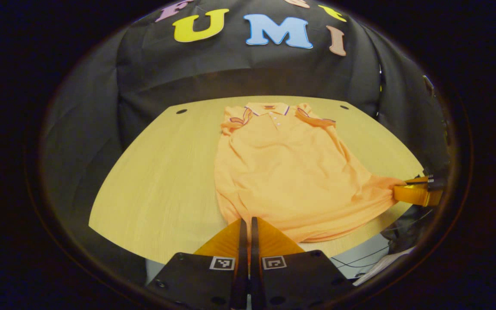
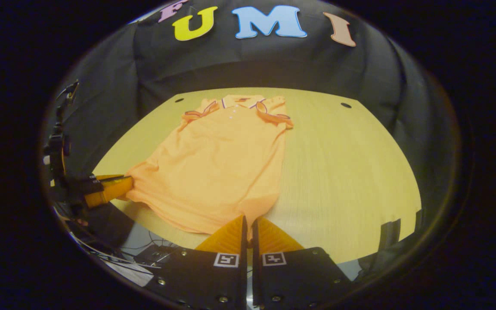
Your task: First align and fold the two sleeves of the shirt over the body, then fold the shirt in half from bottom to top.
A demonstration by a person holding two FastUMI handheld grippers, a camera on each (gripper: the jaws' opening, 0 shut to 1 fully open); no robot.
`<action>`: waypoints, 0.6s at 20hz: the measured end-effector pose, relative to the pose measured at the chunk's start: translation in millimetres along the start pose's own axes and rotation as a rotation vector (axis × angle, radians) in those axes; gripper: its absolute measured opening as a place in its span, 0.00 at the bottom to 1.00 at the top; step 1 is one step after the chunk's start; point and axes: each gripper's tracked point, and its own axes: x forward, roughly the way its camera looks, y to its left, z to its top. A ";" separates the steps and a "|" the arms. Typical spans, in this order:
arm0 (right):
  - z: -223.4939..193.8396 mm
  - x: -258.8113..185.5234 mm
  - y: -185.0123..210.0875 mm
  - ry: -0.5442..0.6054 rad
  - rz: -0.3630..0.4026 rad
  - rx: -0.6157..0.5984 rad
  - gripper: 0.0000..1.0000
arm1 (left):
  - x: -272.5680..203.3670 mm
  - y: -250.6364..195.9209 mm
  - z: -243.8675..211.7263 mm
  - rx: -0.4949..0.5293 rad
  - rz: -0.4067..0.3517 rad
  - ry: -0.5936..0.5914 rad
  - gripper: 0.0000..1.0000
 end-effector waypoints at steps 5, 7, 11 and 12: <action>65.4 4.7 -12.2 -0.081 -0.039 -0.006 0.06 | 11.8 2.3 73.2 -0.031 -0.017 -0.086 0.08; 88.4 11.0 -17.1 -0.099 -0.054 -0.006 0.05 | 19.1 7.6 100.3 -0.040 -0.028 -0.115 0.08; 129.9 28.0 -25.0 -0.124 -0.087 0.003 0.05 | 41.2 16.6 143.9 -0.062 -0.063 -0.132 0.09; 139.3 32.4 -26.4 -0.128 -0.093 0.007 0.05 | 48.7 18.7 153.0 -0.064 -0.071 -0.133 0.08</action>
